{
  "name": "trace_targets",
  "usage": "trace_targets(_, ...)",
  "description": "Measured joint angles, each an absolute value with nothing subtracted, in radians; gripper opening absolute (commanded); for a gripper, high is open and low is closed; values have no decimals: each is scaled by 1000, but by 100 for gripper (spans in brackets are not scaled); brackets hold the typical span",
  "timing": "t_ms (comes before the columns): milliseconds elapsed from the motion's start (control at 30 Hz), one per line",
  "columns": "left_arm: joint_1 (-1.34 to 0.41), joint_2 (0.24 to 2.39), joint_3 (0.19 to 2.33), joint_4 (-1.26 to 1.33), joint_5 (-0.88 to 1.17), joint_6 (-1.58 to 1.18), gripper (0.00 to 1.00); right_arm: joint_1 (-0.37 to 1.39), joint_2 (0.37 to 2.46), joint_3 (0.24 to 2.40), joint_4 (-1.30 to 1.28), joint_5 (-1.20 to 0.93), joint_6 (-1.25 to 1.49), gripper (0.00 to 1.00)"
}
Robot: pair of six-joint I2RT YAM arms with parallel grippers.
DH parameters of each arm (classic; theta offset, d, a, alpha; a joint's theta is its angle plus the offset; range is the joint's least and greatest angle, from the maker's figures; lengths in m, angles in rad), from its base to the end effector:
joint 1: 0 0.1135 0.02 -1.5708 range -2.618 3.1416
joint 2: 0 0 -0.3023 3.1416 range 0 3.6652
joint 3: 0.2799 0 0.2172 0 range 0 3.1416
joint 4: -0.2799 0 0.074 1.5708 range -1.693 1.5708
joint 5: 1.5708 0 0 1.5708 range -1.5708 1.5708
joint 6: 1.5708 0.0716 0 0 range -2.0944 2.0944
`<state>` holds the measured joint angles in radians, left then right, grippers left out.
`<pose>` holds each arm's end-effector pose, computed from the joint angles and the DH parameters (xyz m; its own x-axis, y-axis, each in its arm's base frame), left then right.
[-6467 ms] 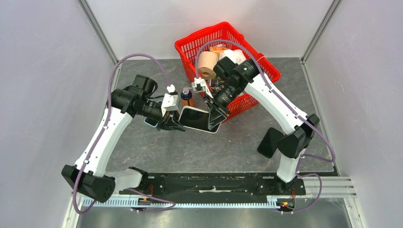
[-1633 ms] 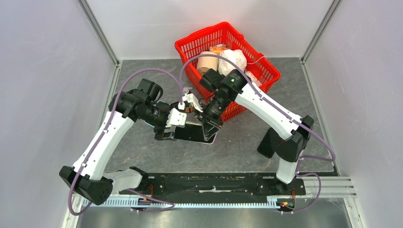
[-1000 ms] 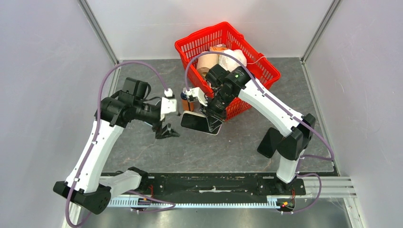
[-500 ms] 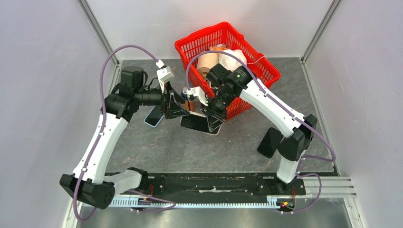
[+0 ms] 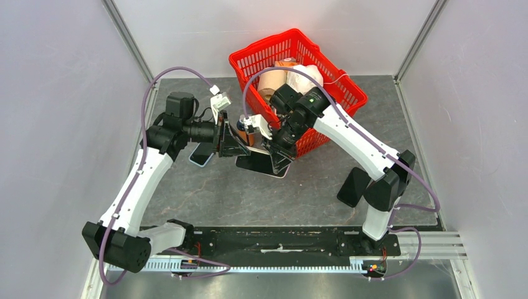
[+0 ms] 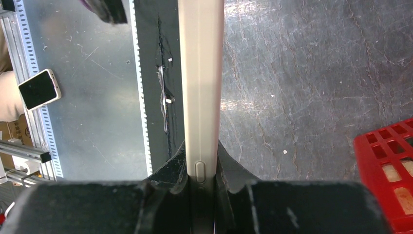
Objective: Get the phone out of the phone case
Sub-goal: Remove the phone case from the phone.
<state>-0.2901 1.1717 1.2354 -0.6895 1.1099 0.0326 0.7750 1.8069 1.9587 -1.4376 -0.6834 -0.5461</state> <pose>0.1664 -0.1166 0.4032 -0.5341 0.1746 -0.8272 0.8407 0.2129 -0.4979 0.2001 0.2593 0.3740 -0.2382 -0.7970 -0.5550 -0.9281 0.0185 0.3718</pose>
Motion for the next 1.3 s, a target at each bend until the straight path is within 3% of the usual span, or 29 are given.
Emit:
trace_targets(200, -290, 1172, 1203, -677, 1129, 13, 41, 775, 1807, 1959, -1438, -683, -546, 0)
trace_targets(633, -289, 1172, 1163, -570, 1163, -92, 35, 784, 1807, 1959, -1438, -684, -546, 0)
trace_targets(767, -289, 1172, 1145, -537, 1167, -128, 24, 788, 1807, 1959, -1438, -683, -546, 0)
trace_targets(867, -289, 1171, 1135, -512, 1195, -151, 7, 789, 1807, 1959, -1441, -680, -551, 0)
trace_targets(933, -289, 1171, 1126, -487, 1213, -167, 2, 791, 1807, 1959, -1444, -680, -554, 0)
trace_targets(1300, -286, 1170, 996, -228, 1271, -408, 2, 818, 1803, 1958, -1468, -591, -538, 0)
